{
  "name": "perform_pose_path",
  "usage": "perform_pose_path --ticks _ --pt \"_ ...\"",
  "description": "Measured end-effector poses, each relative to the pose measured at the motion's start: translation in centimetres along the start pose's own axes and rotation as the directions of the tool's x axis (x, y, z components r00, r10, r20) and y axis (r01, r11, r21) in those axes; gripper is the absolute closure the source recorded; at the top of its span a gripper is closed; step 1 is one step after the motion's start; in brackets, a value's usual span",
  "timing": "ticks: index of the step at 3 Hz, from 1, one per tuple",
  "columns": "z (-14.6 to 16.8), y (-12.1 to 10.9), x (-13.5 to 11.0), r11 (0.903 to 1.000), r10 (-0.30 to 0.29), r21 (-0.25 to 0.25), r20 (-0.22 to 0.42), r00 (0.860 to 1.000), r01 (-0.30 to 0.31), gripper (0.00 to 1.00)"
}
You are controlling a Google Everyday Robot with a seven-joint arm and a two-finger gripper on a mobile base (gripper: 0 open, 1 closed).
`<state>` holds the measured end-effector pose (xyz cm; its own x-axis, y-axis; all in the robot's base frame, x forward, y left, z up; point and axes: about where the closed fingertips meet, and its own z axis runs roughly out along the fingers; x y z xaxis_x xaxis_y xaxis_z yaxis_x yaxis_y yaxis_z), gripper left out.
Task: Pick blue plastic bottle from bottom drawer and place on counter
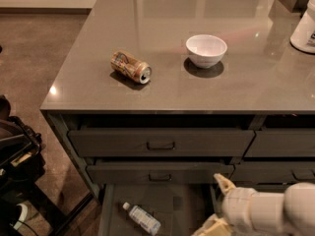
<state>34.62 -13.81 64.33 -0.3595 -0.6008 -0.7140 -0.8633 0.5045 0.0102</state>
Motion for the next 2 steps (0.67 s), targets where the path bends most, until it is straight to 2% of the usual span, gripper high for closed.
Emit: perform_pose_path --ticks 1,2 --pt "6.2 -1.2 2.8 0.9989 0.045 0.011 0.042 0.998 -0.046 0.0" --pt "7.4 -2.6 3.6 0.9956 0.069 0.06 0.049 0.996 -0.072 0.0"
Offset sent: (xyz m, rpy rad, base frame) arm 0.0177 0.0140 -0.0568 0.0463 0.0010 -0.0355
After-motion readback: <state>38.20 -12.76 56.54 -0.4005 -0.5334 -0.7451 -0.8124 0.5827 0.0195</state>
